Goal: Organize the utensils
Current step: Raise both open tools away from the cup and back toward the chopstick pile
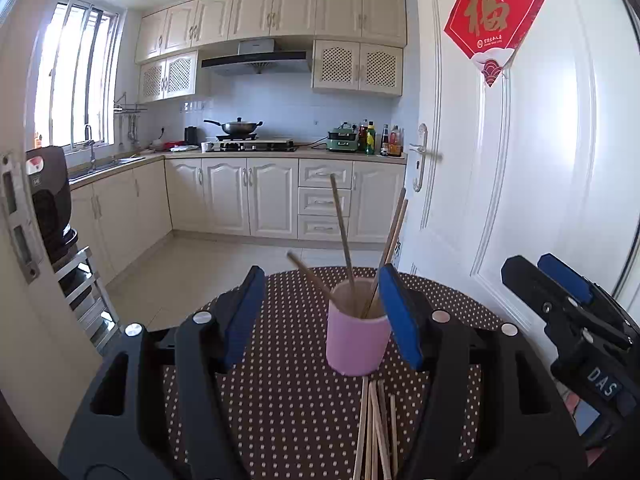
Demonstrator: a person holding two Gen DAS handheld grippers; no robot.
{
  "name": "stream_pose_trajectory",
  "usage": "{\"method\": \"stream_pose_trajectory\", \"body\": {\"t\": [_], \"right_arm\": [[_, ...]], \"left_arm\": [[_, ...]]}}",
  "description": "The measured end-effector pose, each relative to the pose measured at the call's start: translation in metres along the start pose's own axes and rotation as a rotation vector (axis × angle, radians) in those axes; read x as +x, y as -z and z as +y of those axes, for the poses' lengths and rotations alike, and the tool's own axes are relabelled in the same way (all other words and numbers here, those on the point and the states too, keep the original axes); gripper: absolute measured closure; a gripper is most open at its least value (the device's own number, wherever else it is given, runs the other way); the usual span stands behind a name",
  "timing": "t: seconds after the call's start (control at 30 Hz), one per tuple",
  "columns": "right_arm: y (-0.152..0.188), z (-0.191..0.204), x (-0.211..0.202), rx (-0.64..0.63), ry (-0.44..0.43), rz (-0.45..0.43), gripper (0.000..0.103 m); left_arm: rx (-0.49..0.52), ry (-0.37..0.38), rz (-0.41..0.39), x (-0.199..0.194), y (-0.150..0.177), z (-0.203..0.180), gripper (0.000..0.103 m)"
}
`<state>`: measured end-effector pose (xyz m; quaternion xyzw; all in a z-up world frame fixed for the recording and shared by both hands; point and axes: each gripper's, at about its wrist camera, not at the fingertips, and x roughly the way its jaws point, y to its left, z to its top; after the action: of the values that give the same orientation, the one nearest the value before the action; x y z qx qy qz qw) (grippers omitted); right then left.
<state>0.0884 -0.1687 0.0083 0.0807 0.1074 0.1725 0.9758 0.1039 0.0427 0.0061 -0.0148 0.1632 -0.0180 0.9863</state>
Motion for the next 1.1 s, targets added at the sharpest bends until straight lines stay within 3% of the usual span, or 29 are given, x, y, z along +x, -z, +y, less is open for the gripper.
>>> {"method": "stream_pose_trajectory", "body": {"t": [0.3, 0.73, 1.1], "right_arm": [[0.024, 0.002, 0.000, 0.023, 0.010, 0.088, 0.019], [0.074, 0.007, 0.014, 0.047, 0.012, 0.292, 0.019], [0.100, 0.013, 0.015, 0.044, 0.022, 0.336, 0.019]], "left_arm": [[0.015, -0.024, 0.037, -0.008, 0.023, 0.004, 0.036], [0.028, -0.038, 0.144, 0.003, 0.059, 0.016, 0.022], [0.011, -0.029, 0.213, 0.013, 0.085, 0.031, 0.016]]}}
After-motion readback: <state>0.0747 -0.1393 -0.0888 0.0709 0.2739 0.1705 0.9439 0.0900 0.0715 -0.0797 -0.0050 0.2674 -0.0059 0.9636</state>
